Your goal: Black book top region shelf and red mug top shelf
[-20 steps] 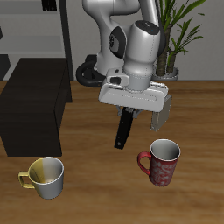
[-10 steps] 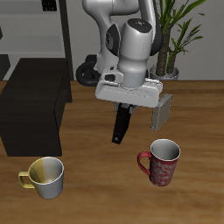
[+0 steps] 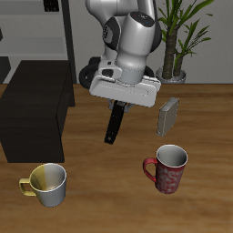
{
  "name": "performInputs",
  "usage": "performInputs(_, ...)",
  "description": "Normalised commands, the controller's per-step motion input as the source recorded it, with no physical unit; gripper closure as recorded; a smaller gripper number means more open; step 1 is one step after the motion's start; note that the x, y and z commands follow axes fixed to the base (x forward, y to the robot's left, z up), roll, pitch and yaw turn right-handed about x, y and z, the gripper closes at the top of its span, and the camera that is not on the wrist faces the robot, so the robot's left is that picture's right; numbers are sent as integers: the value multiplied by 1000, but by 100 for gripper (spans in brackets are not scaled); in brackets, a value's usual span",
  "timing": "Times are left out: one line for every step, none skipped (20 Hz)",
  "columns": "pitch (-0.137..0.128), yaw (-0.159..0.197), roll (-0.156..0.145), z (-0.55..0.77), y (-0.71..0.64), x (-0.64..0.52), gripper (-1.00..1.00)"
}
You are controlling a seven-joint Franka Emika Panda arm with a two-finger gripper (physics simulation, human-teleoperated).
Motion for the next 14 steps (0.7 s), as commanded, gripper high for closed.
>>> performInputs(26,8,289,-170,156,440,100)
performInputs(121,159,-554,-37,-132,-359,100)
performInputs(81,328,-455,-76,-207,72,100)
performInputs(-192,-119,-581,96,-361,-73,100)
performInputs(172,-36,92,-75,-87,164,100)
performInputs(90,272,-484,-11,-265,51,100)
performInputs(-215,153,-116,33,53,-13,100)
performInputs(209,-187,-348,-230,-451,24,100)
performInputs(189,94,-380,-268,-311,81,100)
performInputs(0,0,0,14,13,-39,100)
performInputs(-14,40,-439,-606,-23,-198,100)
performInputs(-40,-33,-403,-31,-297,4,100)
performInputs(0,0,0,7,35,-97,100)
performInputs(76,6,-24,-245,-37,35,100)
